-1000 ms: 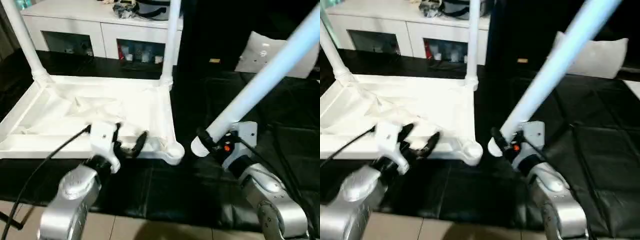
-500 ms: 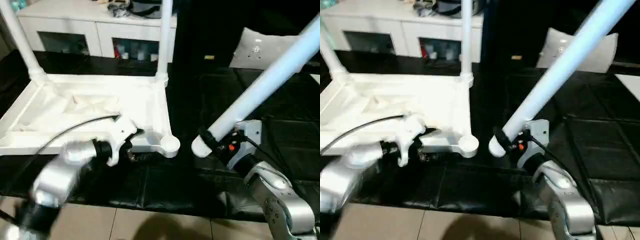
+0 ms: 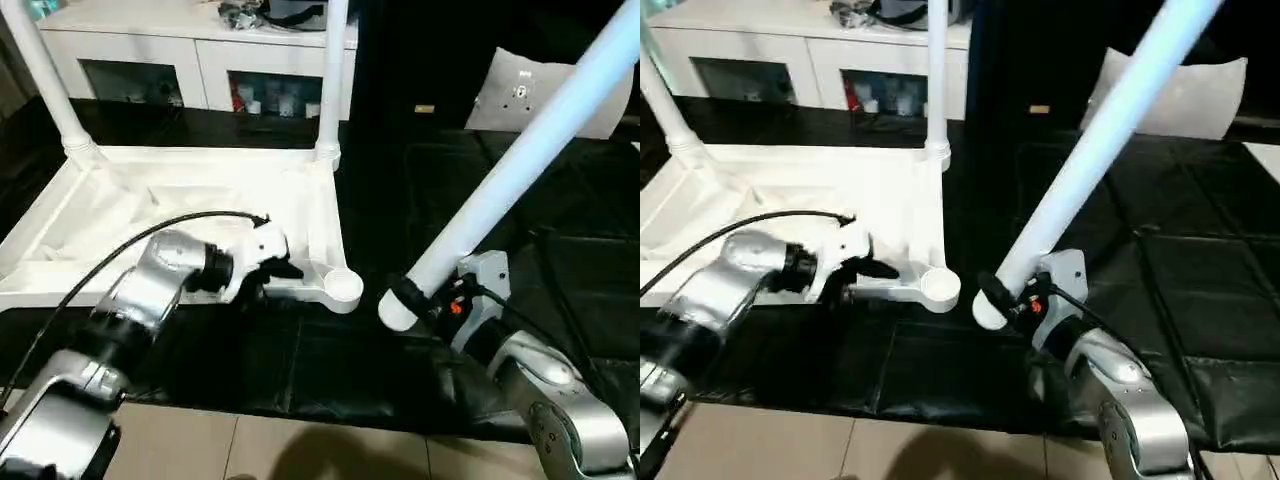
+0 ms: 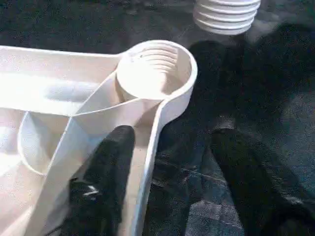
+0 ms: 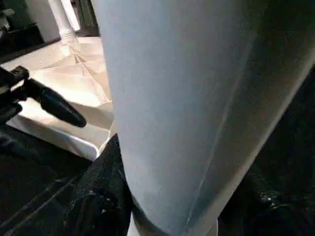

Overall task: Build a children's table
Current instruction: Pick table leg

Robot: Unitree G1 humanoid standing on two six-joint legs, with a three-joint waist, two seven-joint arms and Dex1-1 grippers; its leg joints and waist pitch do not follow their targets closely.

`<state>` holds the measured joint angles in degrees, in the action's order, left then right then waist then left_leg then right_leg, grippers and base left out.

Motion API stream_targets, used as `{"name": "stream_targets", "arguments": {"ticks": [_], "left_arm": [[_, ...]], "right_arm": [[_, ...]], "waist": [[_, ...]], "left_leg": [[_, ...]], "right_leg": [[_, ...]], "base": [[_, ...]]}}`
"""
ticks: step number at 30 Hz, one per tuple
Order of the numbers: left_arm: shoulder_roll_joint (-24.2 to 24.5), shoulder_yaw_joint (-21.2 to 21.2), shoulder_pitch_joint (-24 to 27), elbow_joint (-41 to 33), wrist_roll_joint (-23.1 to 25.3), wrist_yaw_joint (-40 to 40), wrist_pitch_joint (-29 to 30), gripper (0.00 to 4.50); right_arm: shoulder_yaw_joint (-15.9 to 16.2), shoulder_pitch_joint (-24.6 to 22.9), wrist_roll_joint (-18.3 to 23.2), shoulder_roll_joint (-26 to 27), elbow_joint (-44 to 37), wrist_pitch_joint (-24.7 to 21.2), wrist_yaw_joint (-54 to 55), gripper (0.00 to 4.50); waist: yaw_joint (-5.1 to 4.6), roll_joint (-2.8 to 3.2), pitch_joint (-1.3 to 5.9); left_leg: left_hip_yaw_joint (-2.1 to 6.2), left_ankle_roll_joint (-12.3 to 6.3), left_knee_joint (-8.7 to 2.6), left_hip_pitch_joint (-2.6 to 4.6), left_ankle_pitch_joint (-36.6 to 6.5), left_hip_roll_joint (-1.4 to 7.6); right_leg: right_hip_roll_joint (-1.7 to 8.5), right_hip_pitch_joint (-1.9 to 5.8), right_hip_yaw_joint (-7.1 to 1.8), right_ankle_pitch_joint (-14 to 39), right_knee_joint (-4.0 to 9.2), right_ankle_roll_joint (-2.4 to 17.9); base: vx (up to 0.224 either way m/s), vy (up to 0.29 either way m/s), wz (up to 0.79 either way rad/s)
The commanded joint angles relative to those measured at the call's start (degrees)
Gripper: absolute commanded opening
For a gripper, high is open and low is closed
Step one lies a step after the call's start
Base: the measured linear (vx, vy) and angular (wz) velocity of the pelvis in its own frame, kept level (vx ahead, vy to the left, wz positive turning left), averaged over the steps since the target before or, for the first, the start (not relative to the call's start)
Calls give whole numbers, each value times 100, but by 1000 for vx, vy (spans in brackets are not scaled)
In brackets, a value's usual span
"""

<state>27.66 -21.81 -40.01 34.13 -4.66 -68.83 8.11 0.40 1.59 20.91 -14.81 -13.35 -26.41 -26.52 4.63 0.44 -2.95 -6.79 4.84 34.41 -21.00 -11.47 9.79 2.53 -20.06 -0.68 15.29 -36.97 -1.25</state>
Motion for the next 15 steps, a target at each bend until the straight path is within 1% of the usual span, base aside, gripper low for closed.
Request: {"name": "stream_targets", "arguments": {"ticks": [1, 4, 5, 6, 8, 9, 10, 13, 14, 15], "left_arm": [[-111, -57, -262, 550, 157, 7, -298, 254], [-224, -48, -465, 1083, 265, 41, -549, 231], [-264, -45, -552, 1332, 322, 23, -697, 219], [-288, -44, -606, 1491, 361, 11, -794, 208], [-288, -44, -606, 1491, 361, 11, -794, 201], [-301, -43, -636, 1582, 384, -1, -855, 176], [-313, -34, -667, 1674, 401, -23, -903, 176], [-359, -3, -778, 1976, 458, -92, -1066, 154], [-366, 3, -800, 2042, 472, -101, -1106, 135], [-380, 20, -860, 2238, 516, -123, -1222, 135]], "right_arm": [[-13, -46, 45, -38, -142, 23, -4, 188], [56, -63, -6, -38, -128, 31, -13, 188], [84, -67, -24, -35, -129, 22, -16, 188], [101, -69, -35, -33, -133, 15, -17, 188], [101, -69, -35, -33, -133, 15, -17, 188], [108, -70, -40, -33, -136, 12, -18, 188], [126, -69, -53, -35, -137, 28, -35, 188], [141, -62, -70, -36, -130, 81, -61, 188], [141, -60, -71, -36, -127, 88, -63, 188], [137, -55, -71, -39, -119, 103, -71, 188]], "waist": [[24, 61, 349], [58, 48, 358], [60, 35, 352], [60, 35, 352], [68, 40, 358], [69, 37, 354], [71, 37, 352], [75, 39, 347], [72, 36, 343], [73, 40, 344]], "left_leg": [[-48, 115, -400, 71, -453, 180], [-38, 120, -406, 72, -425, 194], [-38, 116, -408, 64, -403, 187], [-38, 116, -408, 64, -403, 187], [-27, 126, -413, 63, -387, 205], [-32, 120, -412, 69, -408, 204], [-33, 119, -414, 65, -424, 202], [-28, 144, -427, 72, -511, 214], [-29, 141, -430, 71, -517, 213], [-28, 140, -428, 74, -517, 213]], "right_leg": [[406, 223, -138, -1155, 388, 1352], [421, 238, -142, -1203, 384, 1342], [415, 240, -140, -1248, 383, 1333], [415, 240, -140, -1248, 383, 1333], [435, 248, -140, -1337, 367, 1339], [430, 235, -137, -1340, 372, 1347], [436, 241, -139, -1302, 378, 1354], [448, 240, -144, -1167, 386, 1351], [447, 236, -145, -1148, 392, 1348], [447, 235, -145, -1149, 392, 1349]], "base": [[0, 0, 0], [0, 0, 0], [0, 0, 0], [0, 0, 0], [0, 0, 0], [0, 0, 0], [0, 0, 0], [0, 0, 0], [0, 0, 0], [0, 0, 0]]}}
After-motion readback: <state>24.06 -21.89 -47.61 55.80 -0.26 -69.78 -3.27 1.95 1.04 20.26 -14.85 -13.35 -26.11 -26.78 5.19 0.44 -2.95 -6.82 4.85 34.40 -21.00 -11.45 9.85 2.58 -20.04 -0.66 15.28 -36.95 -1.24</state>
